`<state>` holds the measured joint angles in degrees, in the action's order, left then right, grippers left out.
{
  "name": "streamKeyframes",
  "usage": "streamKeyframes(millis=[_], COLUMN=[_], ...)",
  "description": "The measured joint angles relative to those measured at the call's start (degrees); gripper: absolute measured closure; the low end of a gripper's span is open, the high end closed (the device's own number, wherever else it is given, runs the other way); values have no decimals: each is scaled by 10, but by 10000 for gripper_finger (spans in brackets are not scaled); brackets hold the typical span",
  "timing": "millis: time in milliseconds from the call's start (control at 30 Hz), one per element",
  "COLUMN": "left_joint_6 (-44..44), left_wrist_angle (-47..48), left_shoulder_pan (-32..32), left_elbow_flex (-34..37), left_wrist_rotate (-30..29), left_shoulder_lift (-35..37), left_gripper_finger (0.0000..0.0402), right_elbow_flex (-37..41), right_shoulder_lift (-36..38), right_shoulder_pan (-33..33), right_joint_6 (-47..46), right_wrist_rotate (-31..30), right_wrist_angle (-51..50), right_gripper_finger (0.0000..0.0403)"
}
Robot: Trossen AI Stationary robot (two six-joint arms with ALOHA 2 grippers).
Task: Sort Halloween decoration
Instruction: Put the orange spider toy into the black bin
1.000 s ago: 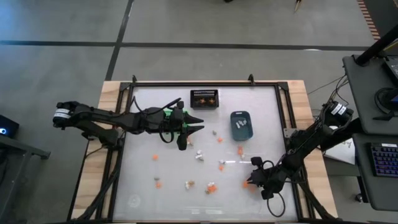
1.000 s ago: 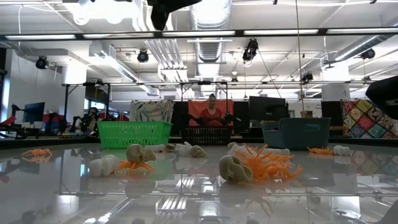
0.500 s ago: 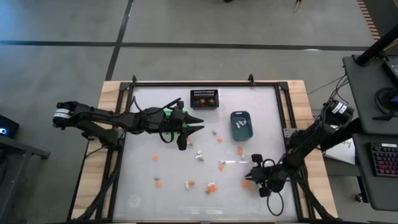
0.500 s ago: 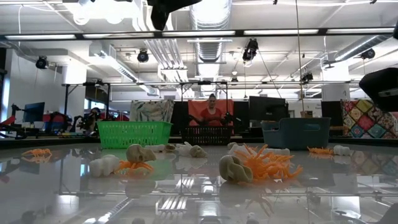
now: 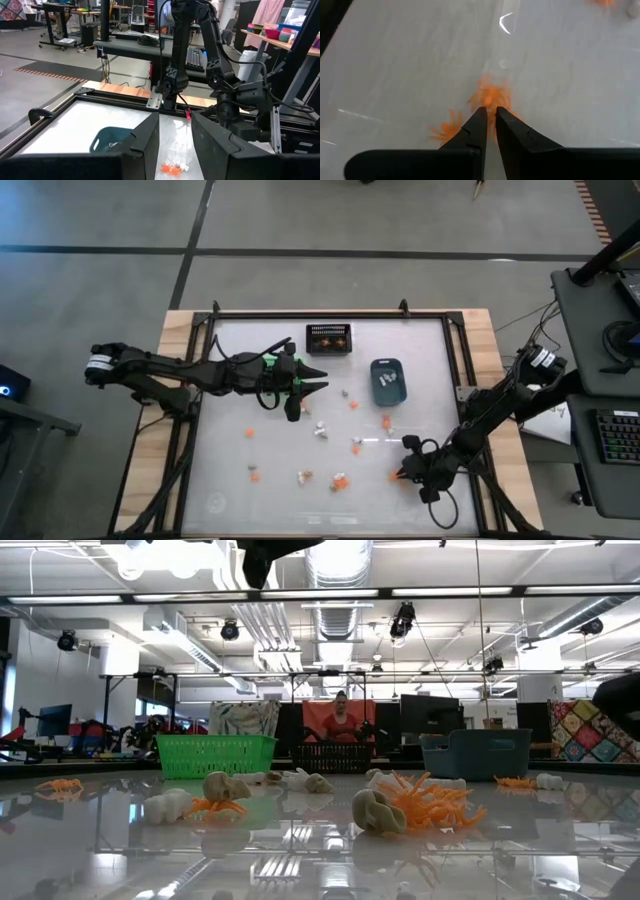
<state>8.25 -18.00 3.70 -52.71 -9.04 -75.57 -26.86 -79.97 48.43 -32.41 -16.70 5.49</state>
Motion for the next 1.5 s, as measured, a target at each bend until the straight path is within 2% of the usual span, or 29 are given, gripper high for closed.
streamKeyframes(millis=[500, 733, 933, 1100, 1500], left_joint_6=[0, 0, 0, 0, 0], left_wrist_angle=[0, 0, 0, -2, -3], left_shoulder_pan=[0, 0, 0, 0, 2], left_elbow_flex=[0, 0, 0, 0, 0], left_wrist_rotate=[0, 0, 0, 0, 0], left_shoulder_lift=[0, 0, 0, 0, 3], left_gripper_finger=[304, 304, 304, 304, 304], right_elbow_flex=[0, 0, -2, -29, -112], right_shoulder_lift=[11, 41, 34, 28, -22], right_shoulder_pan=[-1, -1, -4, -11, -23], right_joint_6=[3, 37, 33, 30, -39], right_wrist_rotate=[-101, -103, -104, -104, -101], right_wrist_angle=[-22, -22, -19, -27, -144], right_gripper_finger=[372, 372, 367, 329, 207])
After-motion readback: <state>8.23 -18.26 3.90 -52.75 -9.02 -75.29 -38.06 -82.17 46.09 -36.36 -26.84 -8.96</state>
